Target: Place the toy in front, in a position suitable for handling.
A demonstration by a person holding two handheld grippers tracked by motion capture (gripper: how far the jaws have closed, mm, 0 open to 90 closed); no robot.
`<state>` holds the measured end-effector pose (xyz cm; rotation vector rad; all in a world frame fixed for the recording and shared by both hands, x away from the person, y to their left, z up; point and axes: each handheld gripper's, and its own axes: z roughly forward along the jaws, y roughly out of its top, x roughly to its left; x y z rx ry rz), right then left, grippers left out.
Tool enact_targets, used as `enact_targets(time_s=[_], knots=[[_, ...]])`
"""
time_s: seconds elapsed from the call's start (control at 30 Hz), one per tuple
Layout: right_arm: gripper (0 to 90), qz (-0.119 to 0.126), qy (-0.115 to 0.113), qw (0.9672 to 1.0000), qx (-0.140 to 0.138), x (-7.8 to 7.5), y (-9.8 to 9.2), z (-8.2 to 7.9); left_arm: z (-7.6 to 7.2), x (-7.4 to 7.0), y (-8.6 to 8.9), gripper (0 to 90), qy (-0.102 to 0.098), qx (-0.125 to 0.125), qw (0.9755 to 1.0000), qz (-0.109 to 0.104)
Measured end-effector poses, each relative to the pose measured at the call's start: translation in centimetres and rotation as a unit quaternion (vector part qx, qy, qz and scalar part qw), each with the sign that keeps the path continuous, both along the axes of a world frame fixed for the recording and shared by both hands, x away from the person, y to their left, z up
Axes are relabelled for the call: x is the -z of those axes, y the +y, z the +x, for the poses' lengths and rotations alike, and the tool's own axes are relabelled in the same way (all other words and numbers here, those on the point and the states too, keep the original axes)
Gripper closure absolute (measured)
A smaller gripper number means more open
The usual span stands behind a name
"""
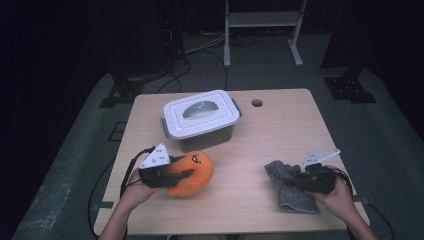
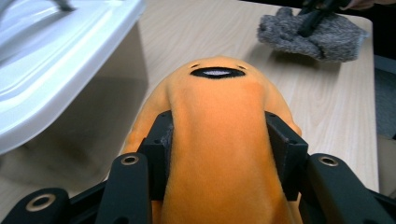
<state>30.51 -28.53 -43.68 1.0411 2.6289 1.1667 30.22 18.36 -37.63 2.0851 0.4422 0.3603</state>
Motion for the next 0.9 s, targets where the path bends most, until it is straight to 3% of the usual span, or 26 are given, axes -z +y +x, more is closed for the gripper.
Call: enact_targets(time_s=[0.47, 0.9], knots=[[76.4, 0.003, 0.003, 0.9999, 0.011, 0.3, -1.2, -0.6, 0.4, 0.3, -4.4, 51.9, 0.001, 0.048, 0.9987, 0.014], [76.4, 0.007, 0.005, 0.9997, 0.022, 0.5, -2.5, -1.1, 0.8, 1.9, -9.0, 51.4, 0.014, 0.096, 0.9949, 0.028]])
